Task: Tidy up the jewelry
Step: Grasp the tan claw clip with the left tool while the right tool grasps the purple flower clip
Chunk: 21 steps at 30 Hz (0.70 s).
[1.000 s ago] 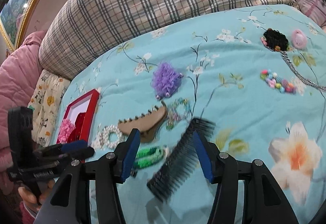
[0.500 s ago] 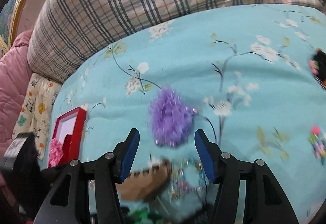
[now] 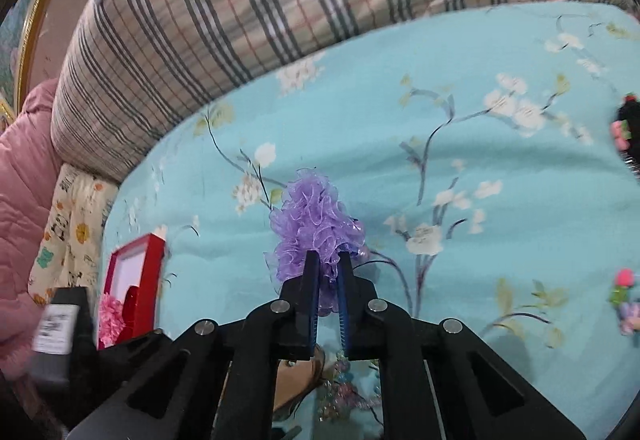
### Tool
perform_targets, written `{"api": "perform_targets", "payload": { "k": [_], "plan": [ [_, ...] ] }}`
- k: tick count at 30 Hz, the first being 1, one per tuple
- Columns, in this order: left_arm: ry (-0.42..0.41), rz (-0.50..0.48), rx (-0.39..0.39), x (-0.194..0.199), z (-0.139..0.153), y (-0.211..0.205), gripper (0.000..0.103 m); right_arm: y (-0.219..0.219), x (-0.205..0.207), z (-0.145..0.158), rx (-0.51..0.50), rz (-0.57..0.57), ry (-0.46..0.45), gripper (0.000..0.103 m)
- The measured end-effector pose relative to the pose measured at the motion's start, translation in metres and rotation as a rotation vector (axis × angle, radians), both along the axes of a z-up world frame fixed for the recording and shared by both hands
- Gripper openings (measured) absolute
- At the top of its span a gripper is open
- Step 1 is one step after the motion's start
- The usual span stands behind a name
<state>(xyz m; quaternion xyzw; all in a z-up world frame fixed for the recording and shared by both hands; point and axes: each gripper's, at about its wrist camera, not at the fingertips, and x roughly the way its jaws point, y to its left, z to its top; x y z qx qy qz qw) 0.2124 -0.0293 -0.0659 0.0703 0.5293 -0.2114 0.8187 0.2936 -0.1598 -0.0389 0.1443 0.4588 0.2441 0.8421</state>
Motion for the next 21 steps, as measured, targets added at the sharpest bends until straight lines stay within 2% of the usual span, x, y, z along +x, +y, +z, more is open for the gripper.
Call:
{"api": "perform_targets", "payload": {
  "k": [1, 7, 8, 21],
  "plan": [
    [0.004, -0.008, 0.016, -0.001, -0.002, -0.002, 0.070, -0.005, -0.002, 0.004, 0.012, -0.007, -0.005, 0.007],
    [-0.036, -0.010, 0.028, -0.010, 0.006, -0.004, 0.067, -0.016, -0.016, 0.016, 0.049, -0.026, -0.020, 0.007],
    [-0.044, -0.005, 0.012, -0.011, 0.009, -0.001, 0.055, -0.017, -0.019, 0.017, 0.053, -0.029, -0.019, 0.007],
    [-0.072, 0.148, -0.111, -0.027, 0.036, 0.045, 0.054, -0.016, -0.046, 0.025, 0.069, -0.028, -0.022, 0.007]
  ]
}}
